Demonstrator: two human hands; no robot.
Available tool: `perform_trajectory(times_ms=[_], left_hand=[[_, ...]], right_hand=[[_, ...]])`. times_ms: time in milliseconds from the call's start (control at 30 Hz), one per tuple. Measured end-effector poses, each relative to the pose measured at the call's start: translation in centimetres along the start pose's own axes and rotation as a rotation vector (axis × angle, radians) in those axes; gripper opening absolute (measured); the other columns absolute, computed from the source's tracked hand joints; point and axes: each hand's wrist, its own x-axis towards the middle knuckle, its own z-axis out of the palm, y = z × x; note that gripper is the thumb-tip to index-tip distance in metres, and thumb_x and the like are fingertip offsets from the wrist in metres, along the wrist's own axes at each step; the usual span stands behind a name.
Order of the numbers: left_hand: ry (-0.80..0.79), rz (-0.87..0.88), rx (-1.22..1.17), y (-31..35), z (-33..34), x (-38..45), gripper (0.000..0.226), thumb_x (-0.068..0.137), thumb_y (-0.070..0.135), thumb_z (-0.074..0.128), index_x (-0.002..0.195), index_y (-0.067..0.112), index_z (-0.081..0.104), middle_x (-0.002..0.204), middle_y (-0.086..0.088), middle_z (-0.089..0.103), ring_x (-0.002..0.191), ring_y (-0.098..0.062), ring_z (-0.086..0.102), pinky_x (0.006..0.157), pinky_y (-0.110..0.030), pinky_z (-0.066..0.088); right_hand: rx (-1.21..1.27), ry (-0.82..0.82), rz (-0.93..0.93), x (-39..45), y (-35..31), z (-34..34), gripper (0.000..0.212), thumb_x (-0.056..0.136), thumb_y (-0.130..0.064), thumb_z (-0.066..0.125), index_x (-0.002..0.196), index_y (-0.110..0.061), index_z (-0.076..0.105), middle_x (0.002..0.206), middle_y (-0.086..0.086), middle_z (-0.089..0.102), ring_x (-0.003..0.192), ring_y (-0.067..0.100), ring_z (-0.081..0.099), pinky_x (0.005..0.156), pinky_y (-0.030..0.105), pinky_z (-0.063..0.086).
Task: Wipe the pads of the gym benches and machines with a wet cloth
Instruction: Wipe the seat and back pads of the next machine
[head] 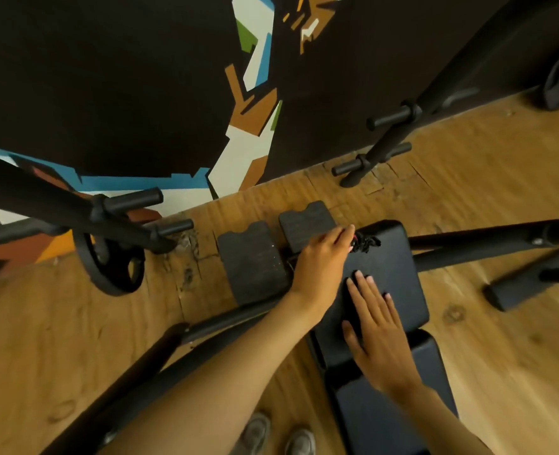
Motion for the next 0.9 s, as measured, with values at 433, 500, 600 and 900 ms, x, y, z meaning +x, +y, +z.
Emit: perform_trajectory(times_ms=[433,500,600,900], left_hand=[[0.069,0.110,-0.026,0.8,1.3,-1.3,0.061,0.088,0.000,0.068,0.147,0.009,0.054,0.148,-0.011,0.056,0.137,-0.035,0.052,0.112,-0.045,0.047],[0.053,0.194,-0.009,2.0,1.5,0.0,0.060,0.091,0.003,0.065,0.149,0.009,0.052,0.152,-0.011,0.053,0.141,-0.032,0.048,0.114,-0.043,0.043],[0.035,0.277,0.060,0.4,0.2,-0.7,0.055,0.094,0.009,0.049,0.149,0.013,0.053,0.154,-0.007,0.052,0.142,-0.028,0.047,0.113,-0.036,0.045],[-0.136,0.278,-0.091,1.8,1.1,3.5,0.065,0.091,0.001,0.069,0.151,0.012,0.050,0.158,-0.007,0.047,0.147,-0.032,0.041,0.107,-0.039,0.051]], right_hand=[[0.057,-0.035,0.111,0.4,1.6,-1.2,0.071,0.107,-0.028,0.046,0.164,-0.020,0.004,0.172,-0.005,-0.004,0.158,0.015,-0.006,0.127,0.047,0.015],[0.058,-0.037,0.119,0.6,2.2,-1.5,0.067,0.108,-0.031,0.040,0.164,-0.021,0.003,0.171,-0.007,-0.003,0.158,0.014,-0.005,0.127,0.046,0.014],[0.076,-0.039,0.122,0.5,2.5,-1.6,0.066,0.106,-0.032,0.036,0.164,-0.021,0.005,0.172,-0.007,-0.001,0.158,0.016,-0.004,0.127,0.045,0.013],[0.261,0.029,0.317,1.7,0.8,-1.8,0.074,0.105,-0.010,0.047,0.163,-0.022,0.003,0.171,-0.010,-0.005,0.157,0.013,-0.006,0.129,0.042,0.009]])
